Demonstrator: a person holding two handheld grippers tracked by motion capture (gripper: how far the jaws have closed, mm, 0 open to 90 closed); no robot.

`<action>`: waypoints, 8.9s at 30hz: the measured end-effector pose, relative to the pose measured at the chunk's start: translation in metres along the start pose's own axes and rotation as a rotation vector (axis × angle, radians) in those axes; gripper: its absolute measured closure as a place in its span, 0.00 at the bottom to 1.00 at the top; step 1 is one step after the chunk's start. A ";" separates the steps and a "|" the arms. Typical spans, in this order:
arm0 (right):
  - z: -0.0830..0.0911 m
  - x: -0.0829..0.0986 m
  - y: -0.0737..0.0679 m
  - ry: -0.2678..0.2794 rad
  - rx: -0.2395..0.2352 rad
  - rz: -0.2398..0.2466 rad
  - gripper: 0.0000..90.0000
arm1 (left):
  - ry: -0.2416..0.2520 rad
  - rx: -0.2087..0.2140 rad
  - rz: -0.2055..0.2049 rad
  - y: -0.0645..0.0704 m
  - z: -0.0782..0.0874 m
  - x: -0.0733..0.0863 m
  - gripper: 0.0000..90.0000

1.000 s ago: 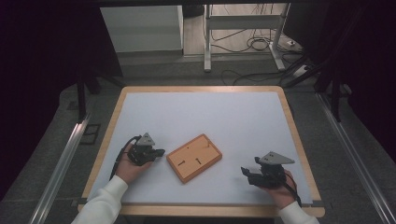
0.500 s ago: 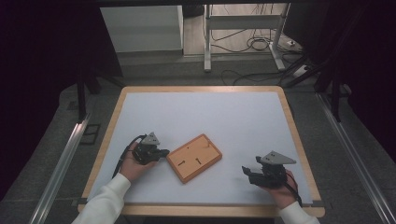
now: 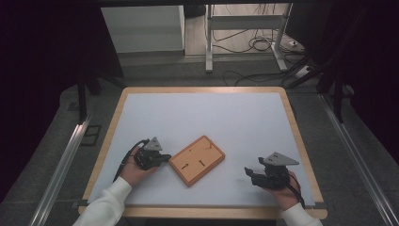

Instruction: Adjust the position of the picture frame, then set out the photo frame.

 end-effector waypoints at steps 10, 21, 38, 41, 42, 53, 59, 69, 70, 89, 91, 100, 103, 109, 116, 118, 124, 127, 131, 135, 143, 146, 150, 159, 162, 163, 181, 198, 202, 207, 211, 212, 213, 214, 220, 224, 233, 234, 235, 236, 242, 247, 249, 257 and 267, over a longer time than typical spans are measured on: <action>0.001 0.000 0.003 0.001 0.011 -0.010 0.35 | -0.009 0.044 -0.036 0.022 -0.001 -0.001 1.00; 0.001 0.000 0.003 0.001 0.009 -0.009 0.35 | -0.019 0.098 -0.098 0.059 -0.006 -0.007 1.00; -0.001 0.001 0.003 -0.005 0.006 -0.006 0.35 | -0.030 0.162 -0.156 0.090 -0.017 -0.019 1.00; -0.001 0.001 0.004 -0.005 0.007 -0.008 0.35 | -0.030 0.165 -0.160 0.091 -0.018 -0.020 1.00; -0.001 0.001 0.004 -0.005 0.008 -0.009 0.35 | -0.028 0.166 -0.158 0.090 -0.018 -0.020 1.00; -0.014 -0.010 0.011 -0.016 -0.030 -0.044 0.60 | 0.088 -0.034 0.004 0.055 0.004 -0.019 0.62; -0.031 -0.019 0.008 -0.067 -0.055 -0.020 0.91 | 0.124 -0.076 0.082 0.042 0.012 -0.017 0.32; -0.065 -0.034 0.002 -0.118 -0.049 -0.006 1.00 | 0.119 -0.081 0.100 0.035 0.012 -0.012 0.29; -0.073 -0.035 -0.001 -0.134 -0.047 0.016 1.00 | 0.120 -0.083 0.104 0.035 0.012 -0.011 0.29; -0.084 -0.044 -0.019 -0.109 -0.033 0.102 1.00 | 0.111 -0.080 0.112 0.032 0.009 -0.009 0.29; -0.085 -0.045 -0.018 -0.107 -0.039 0.090 1.00 | 0.111 -0.078 0.114 0.031 0.009 -0.009 0.29; -0.090 -0.045 -0.015 -0.098 -0.063 0.049 1.00 | 0.096 -0.069 0.109 0.030 0.005 -0.008 0.29; -0.091 -0.046 -0.017 -0.098 -0.055 0.065 1.00 | 0.100 -0.071 0.106 0.030 0.006 -0.008 0.29; -0.092 -0.046 -0.018 -0.099 -0.063 0.076 1.00 | 0.101 -0.083 0.107 0.029 0.008 -0.007 0.29; -0.069 -0.041 -0.013 -0.059 -0.068 0.063 1.00 | 0.119 -0.096 0.111 0.029 0.013 -0.007 0.29; -0.056 -0.036 -0.010 -0.048 -0.068 0.052 1.00 | 0.117 -0.096 0.110 0.027 0.013 -0.007 0.29; -0.023 -0.018 0.002 -0.027 -0.076 0.005 1.00 | 0.113 -0.093 0.098 0.028 0.012 -0.008 0.29; -0.011 -0.008 0.005 -0.026 -0.083 0.003 0.98 | 0.112 -0.093 0.100 0.027 0.011 -0.008 0.29; -0.001 0.001 0.007 -0.027 -0.070 0.009 0.75 | 0.108 -0.096 0.102 0.026 0.010 -0.009 0.29; 0.004 0.003 0.007 -0.006 -0.084 -0.020 0.51 | 0.100 -0.095 0.092 0.027 0.007 -0.010 0.29; 0.016 0.006 0.006 0.027 -0.048 -0.035 0.37 | 0.111 -0.097 0.093 0.026 0.008 -0.011 0.29; 0.019 0.007 0.008 0.033 -0.039 -0.042 0.36 | 0.127 -0.091 0.080 0.027 0.008 -0.016 0.29; 0.018 0.007 0.010 0.034 -0.036 -0.047 0.36 | 0.157 -0.089 0.029 0.033 0.007 -0.027 0.30; 0.013 0.004 0.008 0.031 -0.045 -0.034 0.34 | 0.171 -0.052 -0.014 0.039 0.001 -0.039 0.31; 0.009 0.005 0.008 0.019 -0.040 -0.032 0.33 | 0.174 -0.037 0.004 0.035 0.001 -0.040 0.31; 0.008 0.006 0.008 0.017 -0.039 -0.033 0.33 | 0.173 -0.029 0.010 0.033 0.001 -0.040 0.31; 0.018 0.011 0.003 0.021 -0.009 0.017 0.30 | 0.168 -0.001 0.037 0.032 -0.026 -0.089 0.39; 0.011 0.009 0.001 0.012 -0.018 0.018 0.30 | 0.152 0.055 0.016 0.030 -0.060 -0.115 0.35; 0.010 0.010 0.002 0.008 -0.016 0.017 0.30 | 0.143 0.052 0.013 0.028 -0.069 -0.119 0.37; 0.010 0.009 0.002 0.010 -0.017 0.017 0.30 | 0.133 0.055 -0.007 0.029 -0.076 -0.120 0.54; 0.009 0.010 0.001 0.006 -0.017 0.017 0.30 | 0.131 0.061 -0.006 0.029 -0.078 -0.118 0.59; 0.009 0.010 0.001 0.005 -0.018 0.017 0.30 | 0.133 0.060 -0.004 0.029 -0.079 -0.117 0.60; 0.009 0.010 0.001 0.005 -0.020 0.019 0.30 | 0.133 0.059 -0.005 0.029 -0.079 -0.117 0.61; 0.009 0.009 0.000 0.005 -0.020 0.022 0.30 | 0.132 0.060 -0.006 0.029 -0.080 -0.117 0.62; 0.010 0.009 0.000 0.008 -0.021 0.023 0.30 | 0.135 0.082 0.005 0.029 -0.085 -0.116 0.75; 0.009 0.009 0.000 0.005 -0.022 0.024 0.30 | 0.139 0.097 0.004 0.028 -0.085 -0.117 0.84; 0.010 0.007 -0.003 0.020 -0.027 0.032 0.30 | 0.134 0.125 0.002 0.028 -0.086 -0.118 0.92; 0.010 0.007 -0.004 0.021 -0.028 0.034 0.30 | 0.134 0.129 0.004 0.028 -0.086 -0.118 0.92; 0.010 0.006 -0.005 0.023 -0.031 0.037 0.30 | 0.134 0.128 0.003 0.028 -0.086 -0.118 0.92; 0.010 0.006 -0.005 0.024 -0.032 0.041 0.30 | 0.134 0.123 -0.001 0.028 -0.086 -0.118 0.92; 0.009 0.006 -0.008 0.026 -0.035 0.051 0.30 | 0.129 0.127 -0.004 0.027 -0.086 -0.118 0.93; 0.012 0.005 -0.008 0.037 -0.040 0.055 0.30 | 0.132 0.167 0.021 0.024 -0.086 -0.117 0.92; 0.012 0.005 -0.010 0.041 -0.044 0.059 0.30 | 0.132 0.180 0.032 0.023 -0.086 -0.117 0.92; 0.010 0.002 -0.027 0.022 -0.007 0.152 0.22 | 0.121 0.211 0.054 0.021 -0.086 -0.118 0.91; 0.006 0.003 -0.052 -0.018 -0.033 0.255 0.21 | 0.102 0.235 0.080 0.020 -0.087 -0.120 0.90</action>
Point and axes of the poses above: each handheld gripper's, and its own axes: z roughly backward along the jaws, x roughly out of its underside, y roughly to its right, the point moved 4 cm from there along -z, roughly forward along the jaws
